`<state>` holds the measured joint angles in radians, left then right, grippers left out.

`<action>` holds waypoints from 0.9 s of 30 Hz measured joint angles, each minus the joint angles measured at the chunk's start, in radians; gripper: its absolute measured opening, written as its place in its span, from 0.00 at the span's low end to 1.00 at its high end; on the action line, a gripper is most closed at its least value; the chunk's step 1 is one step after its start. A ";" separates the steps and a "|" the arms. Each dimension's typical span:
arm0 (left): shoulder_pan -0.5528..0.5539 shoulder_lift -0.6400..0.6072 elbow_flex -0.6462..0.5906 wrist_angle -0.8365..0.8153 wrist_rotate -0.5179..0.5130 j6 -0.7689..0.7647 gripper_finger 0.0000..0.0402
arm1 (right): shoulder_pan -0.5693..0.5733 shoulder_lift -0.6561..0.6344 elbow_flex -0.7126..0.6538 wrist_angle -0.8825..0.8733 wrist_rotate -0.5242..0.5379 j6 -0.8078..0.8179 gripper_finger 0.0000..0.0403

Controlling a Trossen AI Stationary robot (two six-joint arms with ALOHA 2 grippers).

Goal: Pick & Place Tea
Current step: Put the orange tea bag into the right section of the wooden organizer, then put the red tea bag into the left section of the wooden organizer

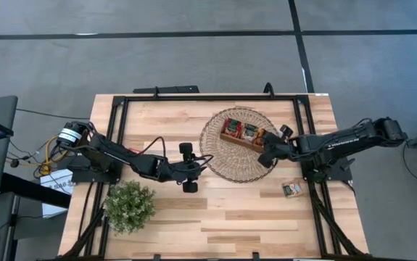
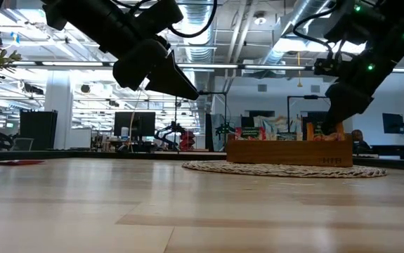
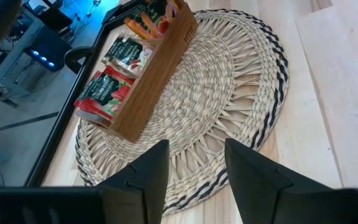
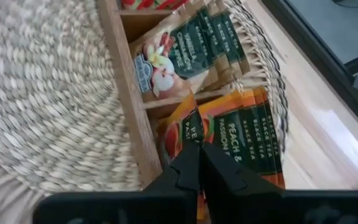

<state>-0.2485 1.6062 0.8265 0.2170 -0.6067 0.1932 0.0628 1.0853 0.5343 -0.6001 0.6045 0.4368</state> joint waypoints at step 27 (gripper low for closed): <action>-0.036 -0.051 -0.001 -0.169 -0.079 -0.003 0.37 | 0.340 0.103 0.163 0.225 0.179 0.131 0.34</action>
<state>-0.2844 1.5553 0.8257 0.0480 -0.6858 0.1905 0.4029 1.1878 0.6972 -0.3754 0.7839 0.5677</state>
